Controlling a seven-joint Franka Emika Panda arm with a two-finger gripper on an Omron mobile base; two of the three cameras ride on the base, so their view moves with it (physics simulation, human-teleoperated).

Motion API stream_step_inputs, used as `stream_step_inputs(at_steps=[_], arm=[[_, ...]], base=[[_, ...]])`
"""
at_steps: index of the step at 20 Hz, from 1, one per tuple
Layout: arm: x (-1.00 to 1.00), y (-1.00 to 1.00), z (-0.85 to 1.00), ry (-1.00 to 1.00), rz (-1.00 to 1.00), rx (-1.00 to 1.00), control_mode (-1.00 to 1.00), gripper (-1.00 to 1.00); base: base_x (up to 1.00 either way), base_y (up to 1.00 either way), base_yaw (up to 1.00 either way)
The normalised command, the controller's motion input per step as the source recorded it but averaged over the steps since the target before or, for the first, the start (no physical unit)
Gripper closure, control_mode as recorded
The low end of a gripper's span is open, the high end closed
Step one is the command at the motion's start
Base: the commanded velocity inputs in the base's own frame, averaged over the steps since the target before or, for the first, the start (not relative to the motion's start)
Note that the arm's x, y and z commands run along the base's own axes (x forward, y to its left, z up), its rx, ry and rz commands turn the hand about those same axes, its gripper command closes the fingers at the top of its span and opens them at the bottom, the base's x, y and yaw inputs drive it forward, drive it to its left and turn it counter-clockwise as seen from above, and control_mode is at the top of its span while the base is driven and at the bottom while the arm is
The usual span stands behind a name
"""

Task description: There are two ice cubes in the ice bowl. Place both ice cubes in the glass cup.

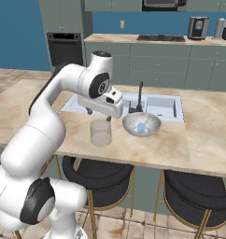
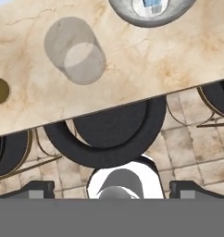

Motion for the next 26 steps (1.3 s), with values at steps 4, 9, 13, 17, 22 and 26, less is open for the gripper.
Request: stream_step_inputs(at_steps=[4,9,13,17,22,26], arm=[[0.22,-0.15,0.0,0.02,0.0,0.01,-1.0,-1.0],[0.18,-0.09,0.0,0.0,0.0,0.0,-1.0,-1.0],[0.12,-0.08,0.0,0.0,0.0,0.0,-1.0,-1.0],[0.13,-0.2,0.0,0.0,0.0,0.0,-1.0,-1.0],[0.32,-0.4,-0.17,0.0,0.0,0.0,-1.0,-1.0],[0.46,-0.39,-0.3,-0.07,0.01,-0.04,-1.0,-1.0]], base=[[0.0,0.0,0.0],[0.0,0.0,0.0],[0.0,0.0,0.0],[0.0,0.0,0.0],[0.0,0.0,0.0],[0.0,0.0,0.0]])
